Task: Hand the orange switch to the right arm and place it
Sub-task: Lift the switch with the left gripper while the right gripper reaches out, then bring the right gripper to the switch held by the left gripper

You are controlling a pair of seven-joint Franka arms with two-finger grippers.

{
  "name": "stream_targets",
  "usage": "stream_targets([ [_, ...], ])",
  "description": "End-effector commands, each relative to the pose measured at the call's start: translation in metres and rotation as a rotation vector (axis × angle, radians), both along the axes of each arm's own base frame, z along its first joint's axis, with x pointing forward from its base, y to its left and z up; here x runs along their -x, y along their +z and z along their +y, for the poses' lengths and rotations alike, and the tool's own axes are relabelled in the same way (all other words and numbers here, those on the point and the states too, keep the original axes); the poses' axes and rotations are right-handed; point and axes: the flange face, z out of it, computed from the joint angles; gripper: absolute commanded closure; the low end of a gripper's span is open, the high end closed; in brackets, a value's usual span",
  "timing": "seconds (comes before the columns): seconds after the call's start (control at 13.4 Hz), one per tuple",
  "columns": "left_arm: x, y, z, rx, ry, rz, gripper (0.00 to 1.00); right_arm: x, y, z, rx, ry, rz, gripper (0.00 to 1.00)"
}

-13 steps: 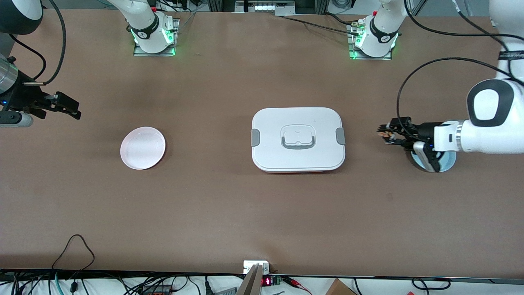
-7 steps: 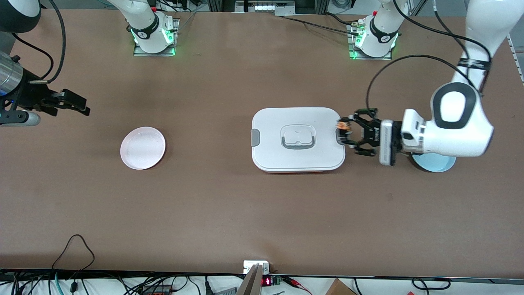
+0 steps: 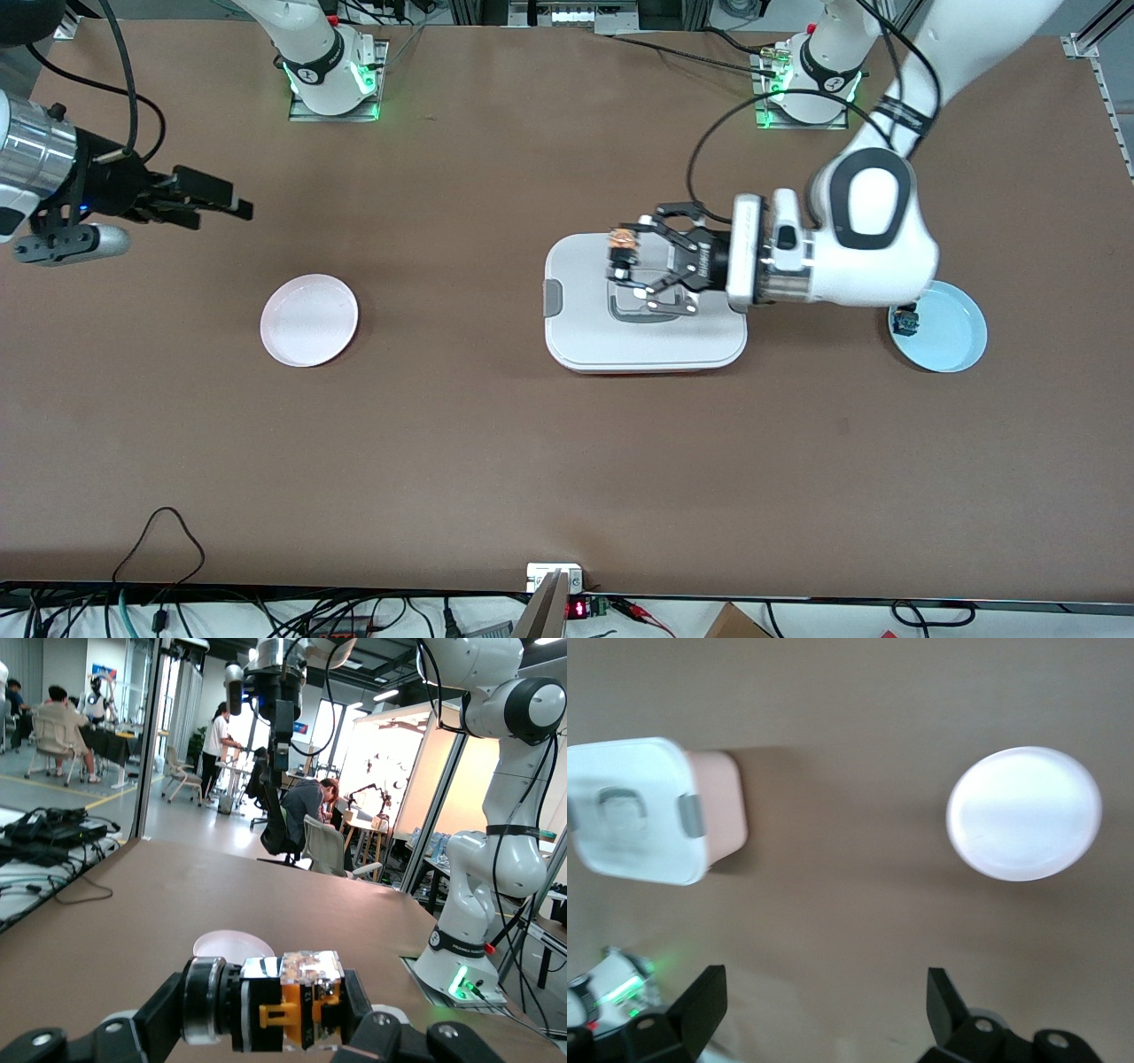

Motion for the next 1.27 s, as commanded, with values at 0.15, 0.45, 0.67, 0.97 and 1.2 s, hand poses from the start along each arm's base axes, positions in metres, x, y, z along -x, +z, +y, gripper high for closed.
stream_targets([
  [0.15,0.041,-0.02,-0.079,0.134,0.079,-0.087,1.0,0.006,0.004,0.038,-0.217,0.041,0.071,0.0],
  [0.45,0.053,-0.023,-0.101,0.206,0.149,-0.082,1.0,0.007,0.003,0.067,-0.317,0.048,0.102,0.0],
  [0.67,0.053,-0.02,-0.103,0.213,0.151,-0.085,1.0,-0.005,-0.018,0.083,-0.441,0.03,0.162,0.0],
  [0.97,0.054,-0.02,-0.104,0.213,0.152,-0.082,1.0,-0.015,-0.036,0.103,-0.564,-0.018,0.192,0.0],
  [1.2,0.055,-0.019,-0.106,0.215,0.149,-0.083,1.0,-0.011,-0.063,0.121,-0.678,-0.073,0.234,0.0],
])
